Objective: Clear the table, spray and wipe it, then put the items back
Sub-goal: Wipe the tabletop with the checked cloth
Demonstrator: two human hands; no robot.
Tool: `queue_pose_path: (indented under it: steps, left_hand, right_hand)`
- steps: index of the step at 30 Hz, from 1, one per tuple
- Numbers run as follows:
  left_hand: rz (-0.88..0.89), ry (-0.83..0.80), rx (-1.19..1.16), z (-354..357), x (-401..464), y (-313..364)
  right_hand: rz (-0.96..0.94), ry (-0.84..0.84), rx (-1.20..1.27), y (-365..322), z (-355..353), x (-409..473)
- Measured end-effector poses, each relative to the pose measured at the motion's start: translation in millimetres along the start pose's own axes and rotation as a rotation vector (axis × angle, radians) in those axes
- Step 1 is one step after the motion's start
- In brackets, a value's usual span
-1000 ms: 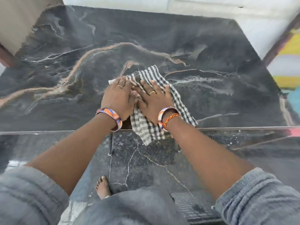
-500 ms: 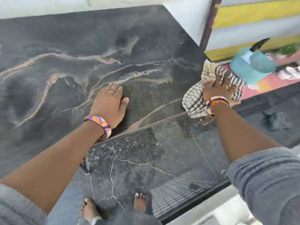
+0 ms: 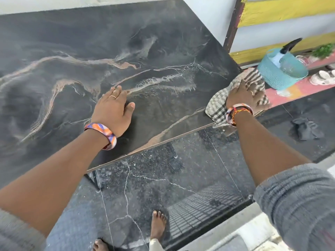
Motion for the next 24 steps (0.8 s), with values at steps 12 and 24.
queue_pose_path:
  steps: [12,24]
  left_hand:
    - [-0.100,0.101,-0.061,-41,-39,-113]
    - [-0.542,0.343,-0.083,-125,-180,-370]
  right_hand:
    - [-0.541,-0.078,-0.133,-144,67,-210]
    - [-1.130,-0.129,-0.129,-297,142,-503]
Point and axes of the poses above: each hand's wrist, its own x-axis towards the middle knuckle, its own z-axis out of the palm, y = z × x, the point moved 10 cm from there along x, towards the middle knuckle
